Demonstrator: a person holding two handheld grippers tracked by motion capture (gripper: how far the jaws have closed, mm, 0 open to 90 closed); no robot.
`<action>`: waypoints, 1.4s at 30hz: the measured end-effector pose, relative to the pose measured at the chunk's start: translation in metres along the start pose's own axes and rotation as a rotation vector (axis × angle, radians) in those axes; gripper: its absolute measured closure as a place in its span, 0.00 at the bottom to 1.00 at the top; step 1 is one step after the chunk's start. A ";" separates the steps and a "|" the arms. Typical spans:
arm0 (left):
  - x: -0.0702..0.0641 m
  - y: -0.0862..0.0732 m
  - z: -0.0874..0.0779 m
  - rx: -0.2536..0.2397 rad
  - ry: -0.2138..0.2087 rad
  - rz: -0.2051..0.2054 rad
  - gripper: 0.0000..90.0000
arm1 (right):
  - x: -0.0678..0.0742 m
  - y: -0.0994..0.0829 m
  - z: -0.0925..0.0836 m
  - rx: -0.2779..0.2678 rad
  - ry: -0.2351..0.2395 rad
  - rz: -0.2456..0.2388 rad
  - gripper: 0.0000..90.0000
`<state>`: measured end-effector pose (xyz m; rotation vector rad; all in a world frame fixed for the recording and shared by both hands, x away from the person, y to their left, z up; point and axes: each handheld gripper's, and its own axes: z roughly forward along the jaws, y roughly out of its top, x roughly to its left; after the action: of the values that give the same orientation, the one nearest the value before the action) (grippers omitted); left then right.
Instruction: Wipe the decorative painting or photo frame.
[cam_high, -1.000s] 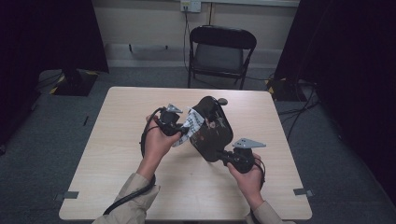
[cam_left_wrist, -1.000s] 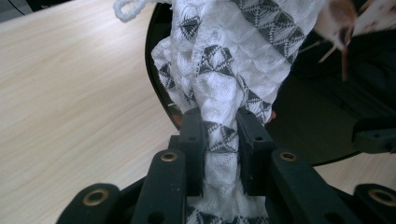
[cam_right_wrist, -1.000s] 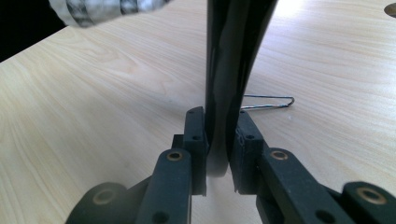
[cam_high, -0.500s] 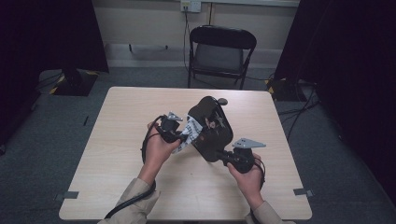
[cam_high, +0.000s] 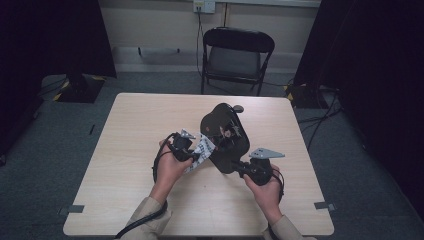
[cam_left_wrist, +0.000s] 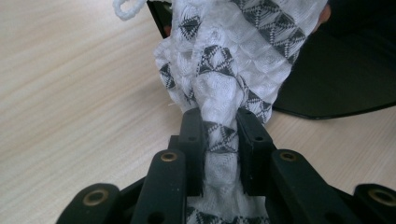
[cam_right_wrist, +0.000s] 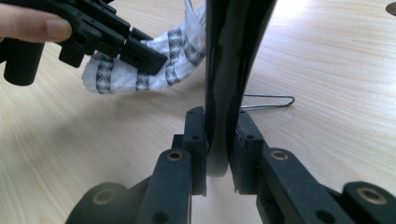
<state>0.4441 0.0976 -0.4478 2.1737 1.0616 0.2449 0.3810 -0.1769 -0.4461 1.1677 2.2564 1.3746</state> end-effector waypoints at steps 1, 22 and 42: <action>0.000 -0.002 0.001 -0.001 -0.004 -0.001 0.83 | 0.000 0.000 0.000 0.000 0.000 0.000 0.88; 0.000 -0.020 0.007 0.044 -0.017 -0.024 0.83 | 0.000 0.000 0.000 0.002 0.000 0.003 0.88; 0.017 0.064 -0.099 -0.187 0.025 -0.025 0.83 | 0.001 0.000 0.000 0.002 -0.004 -0.002 0.88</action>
<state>0.4504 0.1331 -0.3347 1.9934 1.0363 0.3464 0.3806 -0.1762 -0.4460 1.1680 2.2560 1.3678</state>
